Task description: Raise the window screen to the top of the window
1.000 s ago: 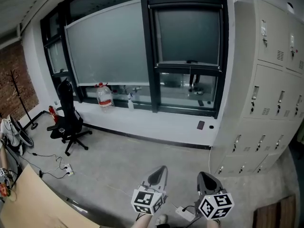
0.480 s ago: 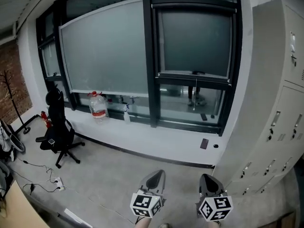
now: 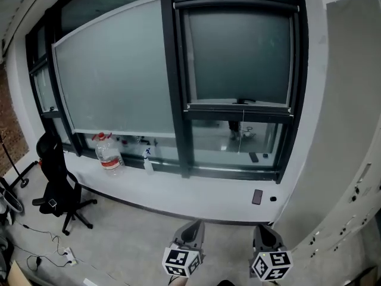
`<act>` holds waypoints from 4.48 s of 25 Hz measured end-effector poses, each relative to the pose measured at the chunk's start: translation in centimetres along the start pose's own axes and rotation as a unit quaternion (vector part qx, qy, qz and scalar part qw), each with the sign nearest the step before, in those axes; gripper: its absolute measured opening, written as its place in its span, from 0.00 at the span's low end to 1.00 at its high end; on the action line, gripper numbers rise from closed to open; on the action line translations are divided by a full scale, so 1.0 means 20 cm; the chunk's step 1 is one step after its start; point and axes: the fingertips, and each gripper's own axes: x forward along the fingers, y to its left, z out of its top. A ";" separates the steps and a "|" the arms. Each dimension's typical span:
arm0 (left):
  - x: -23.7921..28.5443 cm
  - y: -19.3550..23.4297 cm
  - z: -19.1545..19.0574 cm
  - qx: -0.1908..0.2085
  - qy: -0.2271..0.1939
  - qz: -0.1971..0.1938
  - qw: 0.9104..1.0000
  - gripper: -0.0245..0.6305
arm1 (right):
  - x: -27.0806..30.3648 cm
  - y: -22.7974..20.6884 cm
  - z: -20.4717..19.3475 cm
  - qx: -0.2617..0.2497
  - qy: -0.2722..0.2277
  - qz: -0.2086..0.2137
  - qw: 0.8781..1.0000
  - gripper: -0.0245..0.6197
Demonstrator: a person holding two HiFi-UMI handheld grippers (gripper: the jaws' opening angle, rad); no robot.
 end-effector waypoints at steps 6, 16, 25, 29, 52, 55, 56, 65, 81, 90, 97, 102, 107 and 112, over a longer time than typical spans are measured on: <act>0.54 0.16 -0.19 0.001 0.022 -0.016 1.000 0.04 | 0.53 -0.25 -0.02 -0.003 0.002 0.002 1.000 0.05; 1.53 0.50 -0.06 0.007 0.002 0.002 1.000 0.04 | 1.44 -0.74 0.25 -0.004 -0.014 -0.002 1.000 0.05; 2.19 0.67 -0.08 0.020 0.002 -0.009 1.000 0.04 | 1.98 -1.04 0.34 -0.021 -0.016 -0.002 1.000 0.05; 2.52 0.78 -0.09 0.018 -0.007 -0.016 1.000 0.04 | 2.29 -1.17 0.42 -0.048 -0.023 -0.013 0.999 0.05; 3.89 1.13 0.01 0.587 0.209 -0.134 0.771 0.14 | 3.60 -1.67 0.76 -0.666 0.206 0.076 0.713 0.08; 3.88 1.16 0.02 0.608 0.227 -0.131 0.750 0.14 | 3.62 -1.73 0.74 -0.678 0.223 0.082 0.696 0.08; 3.87 1.19 0.02 0.614 0.234 -0.124 0.744 0.14 | 3.62 -1.73 0.74 -0.676 0.225 0.086 0.696 0.08; 3.87 1.25 0.05 0.628 0.261 -0.098 0.726 0.13 | 3.62 -1.74 0.74 -0.683 0.268 0.078 0.675 0.08; 3.87 1.26 -0.01 0.565 0.418 -0.233 0.672 0.07 | 3.63 -1.69 0.74 -0.605 0.399 0.197 0.660 0.07; 3.85 1.24 -0.01 0.507 0.410 -0.267 0.709 0.06 | 3.62 -1.70 0.73 -0.584 0.383 0.212 0.684 0.06; 3.91 1.24 0.28 0.568 0.353 -0.197 0.717 0.07 | 3.63 -1.69 1.03 -0.655 0.278 0.126 0.692 0.07; 4.00 1.23 0.74 0.617 0.269 -0.130 0.728 0.07 | 3.64 -1.64 1.48 -0.692 0.206 0.065 0.688 0.07; 4.06 1.18 1.30 0.653 0.171 -0.094 0.732 0.07 | 3.64 -1.58 2.01 -0.737 0.138 -0.011 0.661 0.07; 4.11 1.16 1.84 0.682 0.124 -0.028 0.721 0.07 | 3.60 -1.50 2.57 -0.744 0.093 -0.064 0.658 0.07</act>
